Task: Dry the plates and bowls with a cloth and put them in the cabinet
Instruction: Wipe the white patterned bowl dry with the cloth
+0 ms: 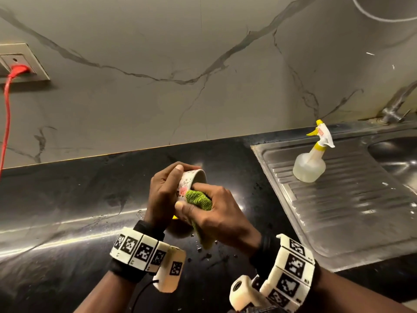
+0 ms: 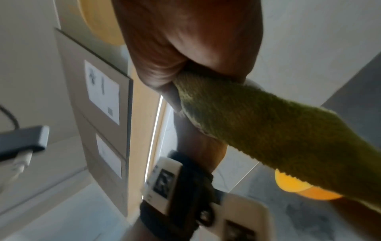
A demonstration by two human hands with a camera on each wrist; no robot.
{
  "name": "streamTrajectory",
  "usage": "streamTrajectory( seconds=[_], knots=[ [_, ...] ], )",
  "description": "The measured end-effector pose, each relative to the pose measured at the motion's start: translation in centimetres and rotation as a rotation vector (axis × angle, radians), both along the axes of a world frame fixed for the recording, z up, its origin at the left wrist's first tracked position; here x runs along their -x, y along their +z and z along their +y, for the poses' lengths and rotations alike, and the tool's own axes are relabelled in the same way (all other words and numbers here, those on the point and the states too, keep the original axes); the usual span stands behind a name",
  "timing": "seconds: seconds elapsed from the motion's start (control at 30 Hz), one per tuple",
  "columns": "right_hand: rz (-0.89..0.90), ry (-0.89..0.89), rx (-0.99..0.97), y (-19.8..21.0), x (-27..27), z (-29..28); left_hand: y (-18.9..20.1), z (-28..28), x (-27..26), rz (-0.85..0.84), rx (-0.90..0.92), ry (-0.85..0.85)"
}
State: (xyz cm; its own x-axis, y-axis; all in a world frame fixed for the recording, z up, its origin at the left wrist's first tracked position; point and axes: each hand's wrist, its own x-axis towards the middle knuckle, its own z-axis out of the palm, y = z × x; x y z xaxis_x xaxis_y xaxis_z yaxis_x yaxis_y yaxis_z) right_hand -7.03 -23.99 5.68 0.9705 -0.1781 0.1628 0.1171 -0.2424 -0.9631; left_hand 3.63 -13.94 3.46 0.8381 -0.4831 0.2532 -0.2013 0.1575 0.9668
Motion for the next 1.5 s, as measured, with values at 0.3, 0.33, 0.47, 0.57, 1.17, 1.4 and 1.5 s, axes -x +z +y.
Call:
streamTrajectory(
  seconds=[0.3, 0.33, 0.47, 0.57, 1.17, 1.4, 1.5],
  knots=[
    [-0.273, -0.012, 0.303, 0.3, -0.6, -0.7, 1.3, 0.4, -0.3, 0.162, -0.024, -0.021],
    [-0.287, -0.007, 0.383, 0.0, -0.6, -0.6, 1.5, 0.3, -0.2, 0.386, -0.014, -0.089],
    [-0.164, -0.012, 0.373, -1.5, 0.3, 0.8, 1.3, 0.0, 0.3, 0.579, 0.002, -0.176],
    [0.006, -0.022, 0.125, -1.3, 0.6, 1.0, 0.4, -0.3, 0.6, 0.290, -0.022, -0.014],
    [-0.188, 0.130, 0.478, -1.5, 0.1, -0.9, 1.2, 0.2, 0.7, 0.723, -0.050, -0.123],
    [0.019, -0.001, 0.073, -1.5, 0.4, -0.2, -0.6, -0.4, 1.9, 0.169, 0.036, 0.022],
    [0.056, 0.024, -0.016, -1.2, 0.2, -0.5, -1.4, 0.1, 1.4, -0.087, 0.005, 0.061]
  ],
)
